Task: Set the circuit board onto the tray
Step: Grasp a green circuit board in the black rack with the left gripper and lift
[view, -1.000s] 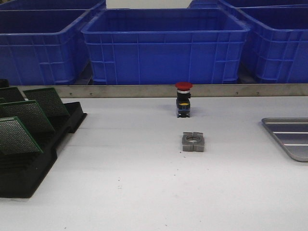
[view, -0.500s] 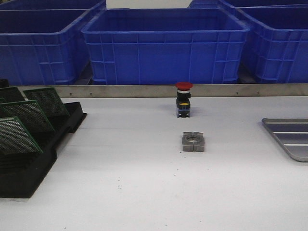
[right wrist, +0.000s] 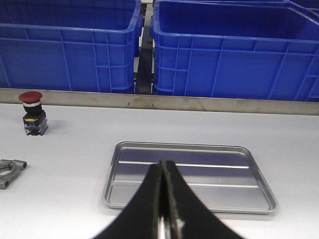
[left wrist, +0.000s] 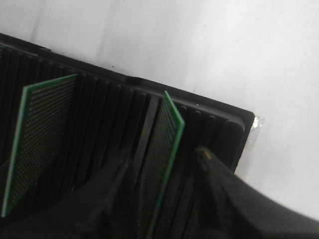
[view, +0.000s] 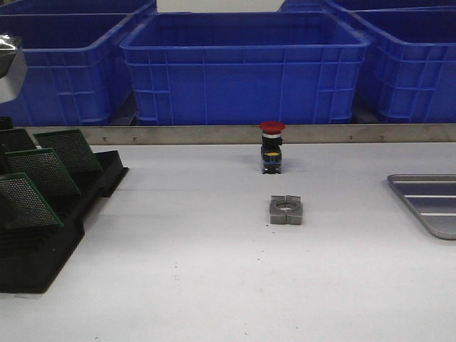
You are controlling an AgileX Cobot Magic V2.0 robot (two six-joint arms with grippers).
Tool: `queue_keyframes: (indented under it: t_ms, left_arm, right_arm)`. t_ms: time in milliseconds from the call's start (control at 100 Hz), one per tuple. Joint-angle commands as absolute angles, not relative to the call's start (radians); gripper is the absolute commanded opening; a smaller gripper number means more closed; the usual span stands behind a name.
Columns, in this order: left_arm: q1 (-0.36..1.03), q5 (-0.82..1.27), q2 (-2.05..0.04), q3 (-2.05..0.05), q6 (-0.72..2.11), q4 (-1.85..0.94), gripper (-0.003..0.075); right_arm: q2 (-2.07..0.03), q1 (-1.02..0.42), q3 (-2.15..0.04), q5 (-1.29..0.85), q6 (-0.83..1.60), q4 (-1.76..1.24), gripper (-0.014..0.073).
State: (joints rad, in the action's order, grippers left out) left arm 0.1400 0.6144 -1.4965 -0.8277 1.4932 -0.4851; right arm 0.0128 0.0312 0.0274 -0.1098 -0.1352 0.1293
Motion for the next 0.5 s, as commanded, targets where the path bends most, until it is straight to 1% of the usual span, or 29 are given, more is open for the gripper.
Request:
queue_keyframes:
  t_ms: [0, 40, 60, 210, 360, 490]
  left_arm:
    - [0.148, 0.589, -1.47, -0.857, 1.493, -0.516, 0.007]
    - [0.148, 0.589, -1.47, -0.857, 1.493, -0.516, 0.0]
    - [0.148, 0.589, -1.47, -0.857, 1.493, -0.516, -0.0016]
    - [0.148, 0.615, -1.462, -0.869, 1.493, -0.516, -0.0017]
    - [0.148, 0.767, -1.431, -0.942, 1.493, -0.527, -0.0017]
    - [0.148, 0.867, -1.406, -1.004, 1.493, -0.687, -0.0017]
  right_arm:
    - [0.03, 0.038, 0.029, -0.038, -0.13, 0.139, -0.0067]
    - [0.03, 0.038, 0.029, -0.038, -0.13, 0.139, -0.0067]
    - [0.03, 0.038, 0.029, -0.038, -0.13, 0.139, -0.0067]
    - [0.03, 0.038, 0.029, -0.038, -0.13, 0.139, -0.0067]
    - [0.03, 0.038, 0.029, -0.038, -0.13, 0.139, -0.0067]
    - [0.03, 0.038, 0.029, -0.038, -0.13, 0.139, -0.0067]
